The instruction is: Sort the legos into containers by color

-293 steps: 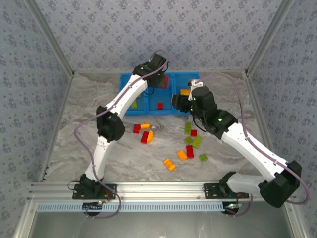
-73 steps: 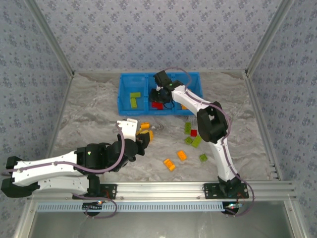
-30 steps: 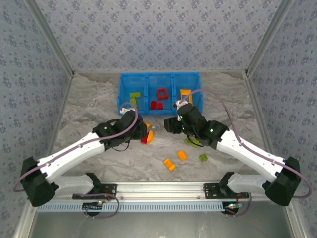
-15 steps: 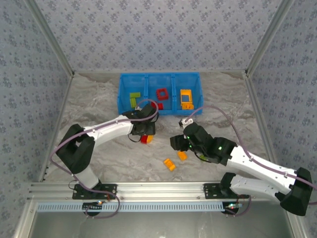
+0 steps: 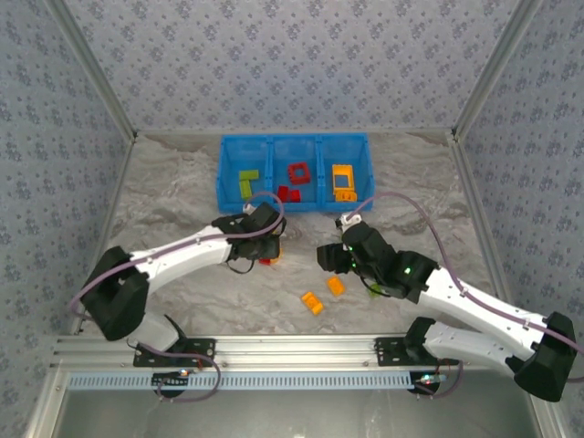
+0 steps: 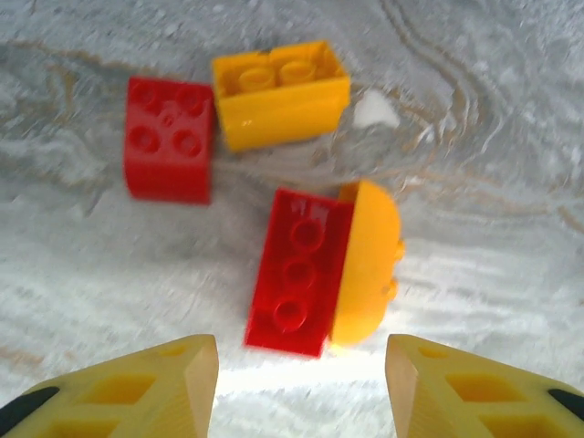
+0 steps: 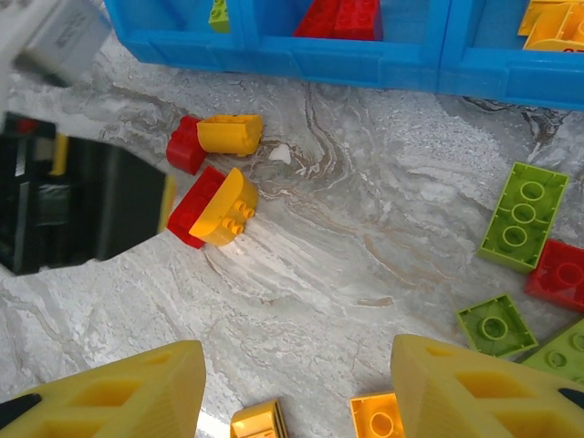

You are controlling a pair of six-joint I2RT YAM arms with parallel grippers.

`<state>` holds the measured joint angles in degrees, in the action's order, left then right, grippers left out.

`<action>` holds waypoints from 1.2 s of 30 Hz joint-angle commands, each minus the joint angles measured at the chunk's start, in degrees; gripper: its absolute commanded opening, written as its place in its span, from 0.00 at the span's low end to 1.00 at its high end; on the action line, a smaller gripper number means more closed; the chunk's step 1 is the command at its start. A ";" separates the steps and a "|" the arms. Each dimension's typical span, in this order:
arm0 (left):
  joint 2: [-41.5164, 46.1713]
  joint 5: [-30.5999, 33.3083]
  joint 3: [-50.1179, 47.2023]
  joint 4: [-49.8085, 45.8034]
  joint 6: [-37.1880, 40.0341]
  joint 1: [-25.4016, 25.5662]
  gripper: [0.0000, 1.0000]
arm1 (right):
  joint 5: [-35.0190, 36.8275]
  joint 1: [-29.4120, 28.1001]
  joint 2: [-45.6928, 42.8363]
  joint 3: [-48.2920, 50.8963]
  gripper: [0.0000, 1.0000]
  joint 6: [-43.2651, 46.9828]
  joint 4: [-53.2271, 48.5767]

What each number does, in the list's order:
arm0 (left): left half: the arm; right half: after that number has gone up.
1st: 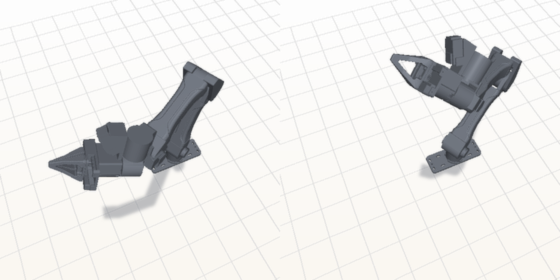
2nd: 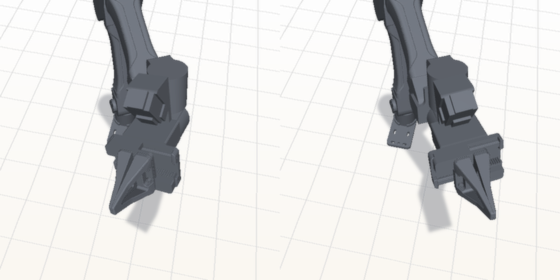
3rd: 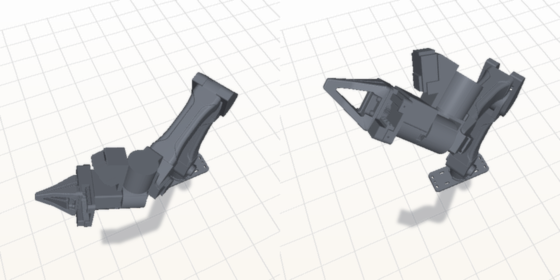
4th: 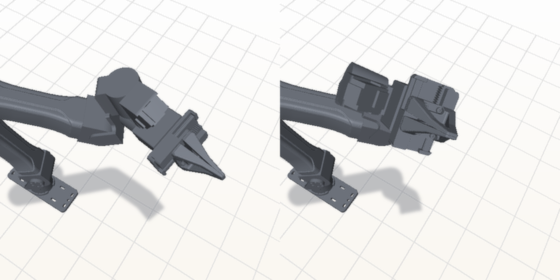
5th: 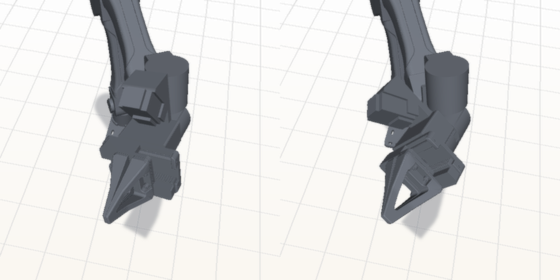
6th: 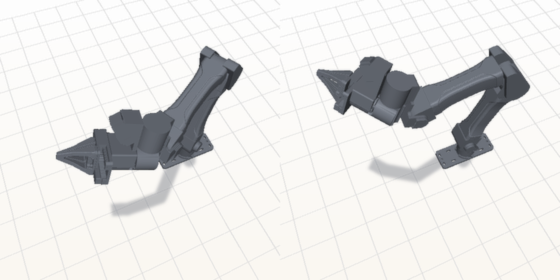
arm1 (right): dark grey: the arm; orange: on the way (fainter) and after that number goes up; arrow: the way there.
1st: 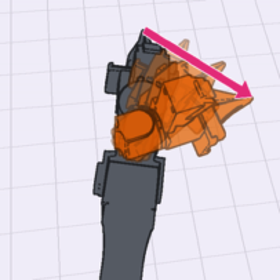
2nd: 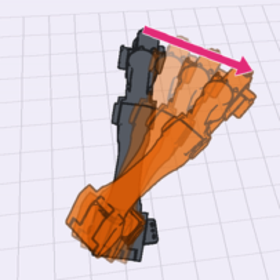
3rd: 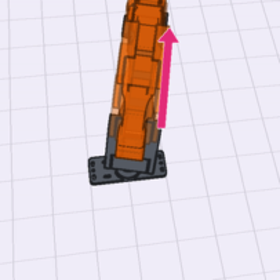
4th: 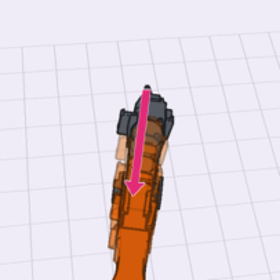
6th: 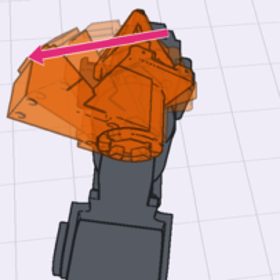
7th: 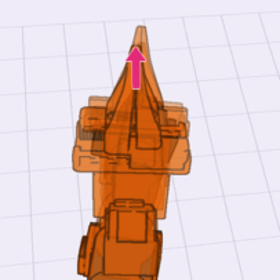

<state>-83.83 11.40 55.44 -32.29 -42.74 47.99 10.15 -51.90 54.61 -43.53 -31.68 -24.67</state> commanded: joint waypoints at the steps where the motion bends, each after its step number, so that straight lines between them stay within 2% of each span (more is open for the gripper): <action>1: 2.89 -1.91 -1.92 -3.02 3.72 -0.09 0.52 | -0.83 0.63 0.64 -0.35 0.59 -0.05 1.19; 3: 3.43 0.89 -2.28 -5.73 4.04 -1.14 0.54 | -1.48 0.92 1.02 -0.47 0.59 0.04 1.77; 5: 4.78 1.05 -3.34 -4.75 4.43 -3.93 0.54 | -2.01 1.03 1.45 -0.65 0.59 0.23 2.47; 9: 2.44 -2.42 -3.00 0.03 8.14 -9.70 0.54 | -2.24 1.11 2.68 -1.43 0.59 0.35 2.71; 13: -4.10 -6.31 0.17 2.06 14.56 -12.40 0.57 | -2.24 1.19 2.75 -1.65 0.59 0.04 2.85; 16: -7.44 -8.97 1.33 2.59 17.64 -13.66 0.60 | -2.15 1.23 2.61 -1.61 0.59 0.13 2.54; 22: -8.73 -10.44 1.07 5.05 19.48 -16.57 0.62 | -2.71 1.60 3.08 -1.47 0.59 0.13 2.86; 30: -13.55 -14.21 2.74 8.13 21.21 -16.88 0.62 | -2.97 1.71 3.71 -2.00 0.59 -0.09 2.99; 36: -15.28 -10.41 4.19 7.69 21.28 -16.94 0.59 | -3.01 1.80 3.66 -2.09 0.59 -0.13 2.89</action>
<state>-98.30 -0.60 57.56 -24.82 -22.70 31.14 7.66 -50.48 58.19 -43.81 -31.68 -22.00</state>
